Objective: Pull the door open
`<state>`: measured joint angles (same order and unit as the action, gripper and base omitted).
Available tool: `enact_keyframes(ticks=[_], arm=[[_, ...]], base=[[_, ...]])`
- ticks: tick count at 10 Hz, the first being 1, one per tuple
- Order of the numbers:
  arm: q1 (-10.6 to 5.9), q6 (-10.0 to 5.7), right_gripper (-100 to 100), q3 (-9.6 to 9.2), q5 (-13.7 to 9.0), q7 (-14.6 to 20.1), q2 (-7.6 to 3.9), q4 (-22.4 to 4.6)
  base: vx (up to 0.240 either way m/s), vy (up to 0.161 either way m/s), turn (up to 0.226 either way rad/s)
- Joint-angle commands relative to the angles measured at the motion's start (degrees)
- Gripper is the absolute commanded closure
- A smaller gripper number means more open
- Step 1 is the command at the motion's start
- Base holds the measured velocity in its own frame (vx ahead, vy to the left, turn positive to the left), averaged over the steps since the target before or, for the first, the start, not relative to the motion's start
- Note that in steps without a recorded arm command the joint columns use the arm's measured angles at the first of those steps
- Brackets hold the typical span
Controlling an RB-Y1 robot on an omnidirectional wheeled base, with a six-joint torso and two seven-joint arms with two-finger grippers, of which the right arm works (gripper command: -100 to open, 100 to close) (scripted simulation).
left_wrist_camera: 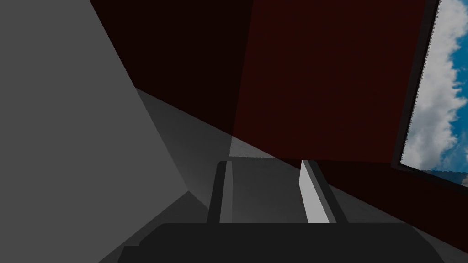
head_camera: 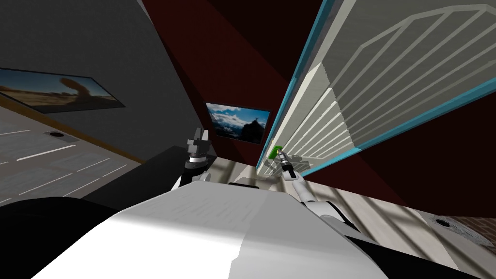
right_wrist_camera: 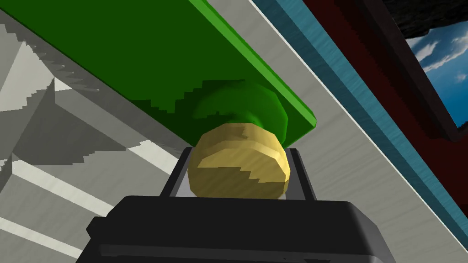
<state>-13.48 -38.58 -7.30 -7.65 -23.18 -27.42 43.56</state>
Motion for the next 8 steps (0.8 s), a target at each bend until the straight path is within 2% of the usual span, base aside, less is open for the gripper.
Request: enact_keyframes(ticks=[1,2,3,5,6,8], arm=[[-0.63,0.07,100,0.55,-1.23,2.86,-0.15,-0.68],[-0.72,0.38,100,0.68,-2.14,4.28,0.23,-0.51],[-0.72,0.38,100,0.68,-2.14,5.03,0.23,-0.51],[-0.91,1.01,100,0.93,-3.97,8.76,0.97,-0.17],[-0.91,1.01,100,0.93,-3.97,9.24,0.97,-0.17],[-1.11,1.67,100,1.19,-5.91,12.92,1.77,0.18]], base=[[-0.042,-0.04,0.07],[-0.074,-0.063,0.112],[-0.061,-0.056,0.06],[-0.064,-0.06,0.093],[-0.055,-0.05,0.058],[-0.075,-0.052,0.101]])
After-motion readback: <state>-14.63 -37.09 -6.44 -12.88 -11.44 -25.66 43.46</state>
